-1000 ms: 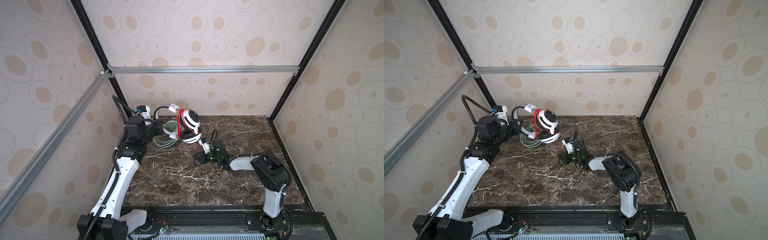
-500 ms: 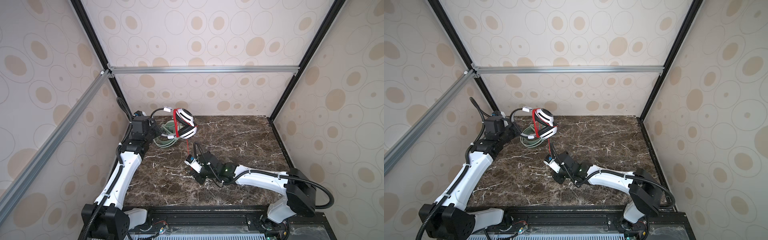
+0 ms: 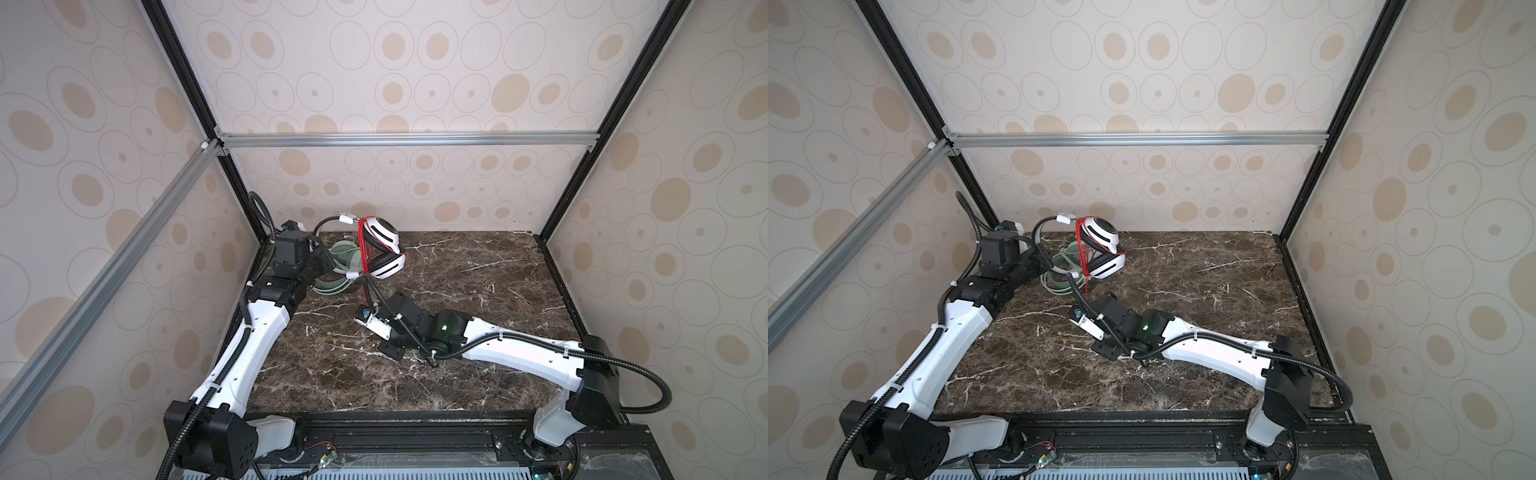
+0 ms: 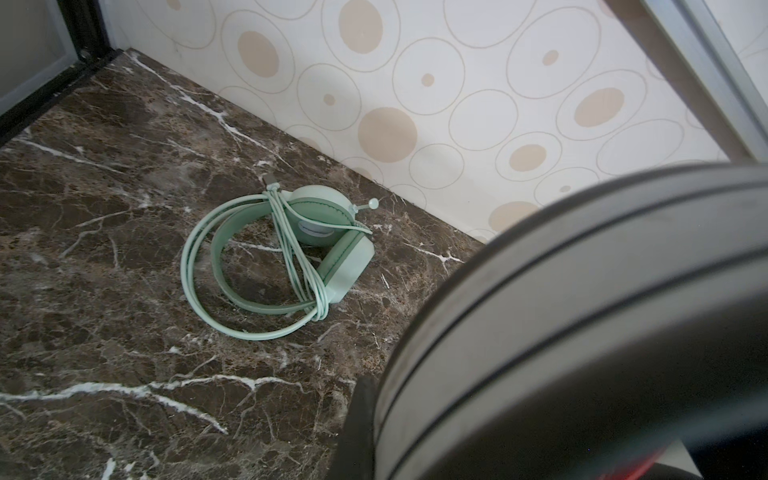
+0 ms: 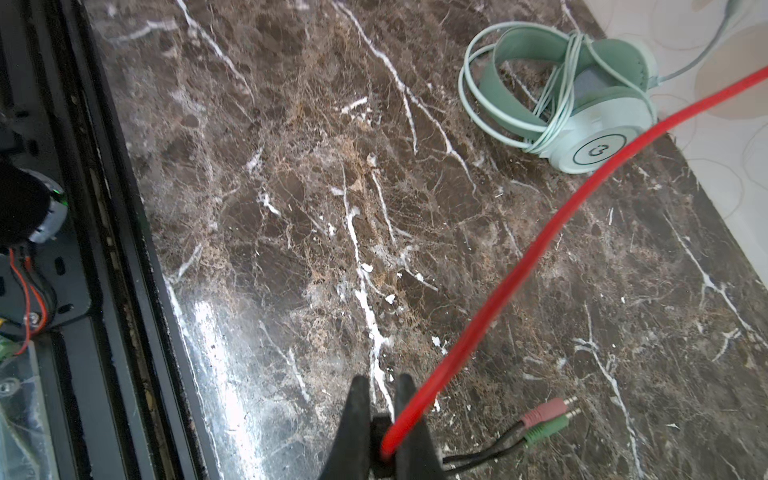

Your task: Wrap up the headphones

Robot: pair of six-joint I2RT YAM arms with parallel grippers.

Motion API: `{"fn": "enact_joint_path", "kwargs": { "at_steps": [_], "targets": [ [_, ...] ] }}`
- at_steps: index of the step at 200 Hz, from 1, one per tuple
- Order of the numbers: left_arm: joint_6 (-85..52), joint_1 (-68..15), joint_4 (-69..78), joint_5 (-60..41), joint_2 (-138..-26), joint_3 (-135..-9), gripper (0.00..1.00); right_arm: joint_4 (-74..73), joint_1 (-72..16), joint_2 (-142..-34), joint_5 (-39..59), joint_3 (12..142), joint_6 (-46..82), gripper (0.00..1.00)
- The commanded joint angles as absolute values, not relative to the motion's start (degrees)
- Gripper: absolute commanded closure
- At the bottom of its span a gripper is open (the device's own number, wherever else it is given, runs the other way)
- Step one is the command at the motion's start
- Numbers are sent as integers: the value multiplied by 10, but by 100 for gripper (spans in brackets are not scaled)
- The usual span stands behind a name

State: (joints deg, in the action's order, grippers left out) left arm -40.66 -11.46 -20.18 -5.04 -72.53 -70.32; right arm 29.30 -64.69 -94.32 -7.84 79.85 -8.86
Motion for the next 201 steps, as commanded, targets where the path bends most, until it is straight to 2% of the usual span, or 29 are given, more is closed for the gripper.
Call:
{"fn": "enact_joint_path", "kwargs": {
  "at_steps": [1, 59, 94, 162, 201],
  "targets": [
    [-420, -122, -157, -47, -710, -738, 100, 354, -671, -957, -117, 825, -117, 100],
    [-412, -126, -186, 10, -712, -750, 100, 474, -728, -931, -372, 892, -173, 100],
    [-399, -141, -205, 35, -725, -762, 100, 502, -738, -920, -494, 938, -244, 100],
    [-379, -164, -240, 80, -743, -787, 100, 394, -717, -886, -608, 941, -434, 100],
    [-379, -165, -242, 72, -747, -789, 100, 231, -715, -855, -659, 869, -581, 100]
  ]
}}
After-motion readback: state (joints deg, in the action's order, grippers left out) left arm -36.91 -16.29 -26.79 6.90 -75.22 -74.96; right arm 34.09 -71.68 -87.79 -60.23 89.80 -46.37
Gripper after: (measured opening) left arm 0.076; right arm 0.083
